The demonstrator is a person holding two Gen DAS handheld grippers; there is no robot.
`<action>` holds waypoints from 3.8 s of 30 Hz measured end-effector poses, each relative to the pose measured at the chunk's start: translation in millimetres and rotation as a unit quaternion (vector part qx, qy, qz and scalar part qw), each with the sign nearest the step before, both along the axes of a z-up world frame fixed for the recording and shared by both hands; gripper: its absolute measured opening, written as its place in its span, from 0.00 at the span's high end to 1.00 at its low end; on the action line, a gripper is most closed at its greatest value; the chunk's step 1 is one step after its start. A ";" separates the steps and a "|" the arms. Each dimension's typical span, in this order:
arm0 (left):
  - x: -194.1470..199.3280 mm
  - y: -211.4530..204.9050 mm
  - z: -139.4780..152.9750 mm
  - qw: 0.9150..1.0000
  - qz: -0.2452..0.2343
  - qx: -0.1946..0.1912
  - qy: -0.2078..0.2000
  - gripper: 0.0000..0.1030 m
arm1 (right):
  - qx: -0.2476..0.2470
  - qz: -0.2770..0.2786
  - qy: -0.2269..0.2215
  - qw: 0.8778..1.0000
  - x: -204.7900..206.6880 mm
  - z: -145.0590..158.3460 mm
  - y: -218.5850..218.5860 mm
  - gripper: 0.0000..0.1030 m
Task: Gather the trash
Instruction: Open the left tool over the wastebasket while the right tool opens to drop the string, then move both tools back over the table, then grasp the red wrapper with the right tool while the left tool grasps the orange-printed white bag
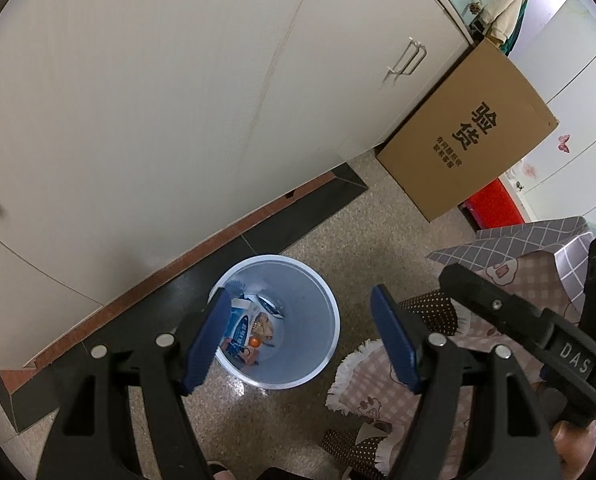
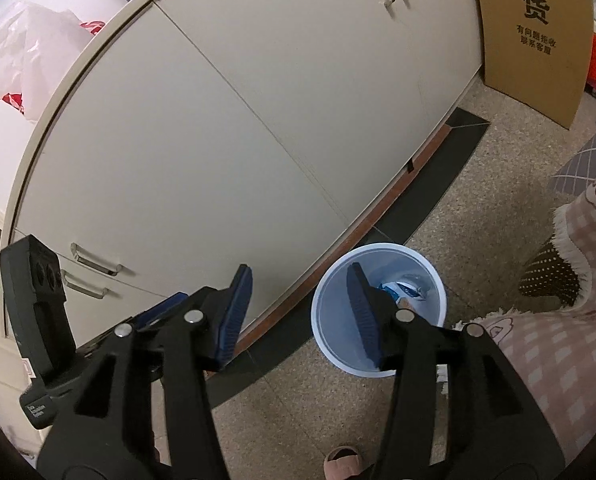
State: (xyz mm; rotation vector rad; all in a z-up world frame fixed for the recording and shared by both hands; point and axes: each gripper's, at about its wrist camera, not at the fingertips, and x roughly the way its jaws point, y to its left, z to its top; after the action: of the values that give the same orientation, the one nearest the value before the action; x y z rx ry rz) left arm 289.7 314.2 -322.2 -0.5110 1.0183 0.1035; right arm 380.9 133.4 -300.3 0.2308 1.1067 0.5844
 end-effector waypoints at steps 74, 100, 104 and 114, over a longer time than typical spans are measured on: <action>50.5 -570.4 172.3 0.904 -0.375 0.169 -0.116 0.29 | -0.231 -0.252 -0.104 0.934 -86.8 133.5 -579.4 0.41; 72.2 -535.5 187.1 0.899 -0.351 0.204 -0.163 0.29 | -0.138 -0.188 -0.180 0.956 -88.2 180.2 -509.4 0.80; 78.8 -550.1 188.0 0.873 -0.378 0.243 -0.191 0.29 | -0.112 -0.206 -0.172 0.957 -72.7 177.1 -512.2 0.80; 111.3 -574.5 175.9 0.838 -0.402 0.312 -0.199 0.29 | -0.084 -0.243 -0.173 0.951 -44.8 172.0 -520.7 0.80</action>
State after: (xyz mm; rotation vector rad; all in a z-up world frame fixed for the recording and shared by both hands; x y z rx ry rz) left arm 401.0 -260.4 -146.3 0.5048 0.6586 -0.4037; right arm 336.1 -387.3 -128.3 0.2328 0.7149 0.0810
